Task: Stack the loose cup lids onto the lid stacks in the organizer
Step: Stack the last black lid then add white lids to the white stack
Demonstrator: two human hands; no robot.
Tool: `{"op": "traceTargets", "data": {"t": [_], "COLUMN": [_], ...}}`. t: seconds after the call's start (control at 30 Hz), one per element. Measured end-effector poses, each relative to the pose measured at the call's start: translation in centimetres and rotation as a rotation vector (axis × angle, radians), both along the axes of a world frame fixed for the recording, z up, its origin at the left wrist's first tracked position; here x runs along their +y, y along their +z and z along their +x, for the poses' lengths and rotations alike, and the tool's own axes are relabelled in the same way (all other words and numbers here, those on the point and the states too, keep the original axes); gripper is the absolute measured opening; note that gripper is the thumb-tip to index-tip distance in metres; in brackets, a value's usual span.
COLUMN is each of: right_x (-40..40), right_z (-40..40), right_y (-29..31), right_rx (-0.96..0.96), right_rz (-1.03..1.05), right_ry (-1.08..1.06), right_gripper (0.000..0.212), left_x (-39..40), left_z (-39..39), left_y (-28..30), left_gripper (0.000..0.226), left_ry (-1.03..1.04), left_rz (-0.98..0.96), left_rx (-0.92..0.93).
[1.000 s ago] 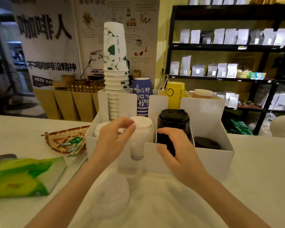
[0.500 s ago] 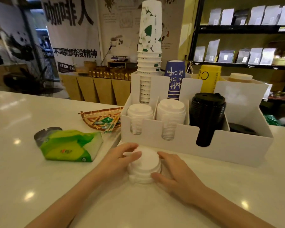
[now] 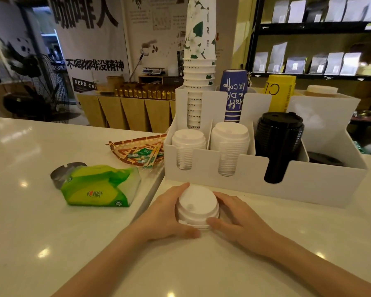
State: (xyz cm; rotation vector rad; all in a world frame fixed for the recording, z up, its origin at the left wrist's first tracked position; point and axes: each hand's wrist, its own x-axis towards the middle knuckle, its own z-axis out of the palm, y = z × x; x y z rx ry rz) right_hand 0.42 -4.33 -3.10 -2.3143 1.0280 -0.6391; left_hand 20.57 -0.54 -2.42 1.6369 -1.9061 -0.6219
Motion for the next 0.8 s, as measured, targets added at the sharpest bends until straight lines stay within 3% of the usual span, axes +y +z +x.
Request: {"op": "traceTargets", "data": {"t": [0.13, 0.27, 0.33, 0.43, 0.6, 0.8], "right_x": [-0.4, -1.5, -2.2, -3.8, -8.0, -11.7], "right_z": [0.6, 1.5, 2.2, 3.5, 5.1, 5.4], "right_y": [1.5, 5.1, 7.1, 9.9, 13.0, 13.0], "right_rx": [-0.156, -0.292, -0.361, -0.426, -0.309, -0.052], "right_rz": [0.105, 0.112, 0.112, 0.058, -0.153, -0.150], "right_ry": [0.010, 0.015, 0.023, 0.012, -0.079, -0.112], "right_gripper": [0.048, 0.048, 0.052, 0.042, 0.042, 0.042], "left_x": [-0.1, -0.9, -1.6, -3.1, -6.2, -9.1], "left_z": [0.0, 0.5, 0.7, 0.6, 0.2, 0.0], "left_y": [0.7, 3.5, 5.4, 8.2, 11.1, 9.9], "left_gripper": [0.101, 0.088, 0.079, 0.070, 0.066, 0.068], "left_ry": [0.058, 0.106, 0.130, 0.171, 0.273, 0.430], "left_rz": [-0.109, -0.280, -0.356, -0.441, -0.538, -0.396], "left_rx": [0.118, 0.259, 0.268, 0.265, 0.270, 0.211]}}
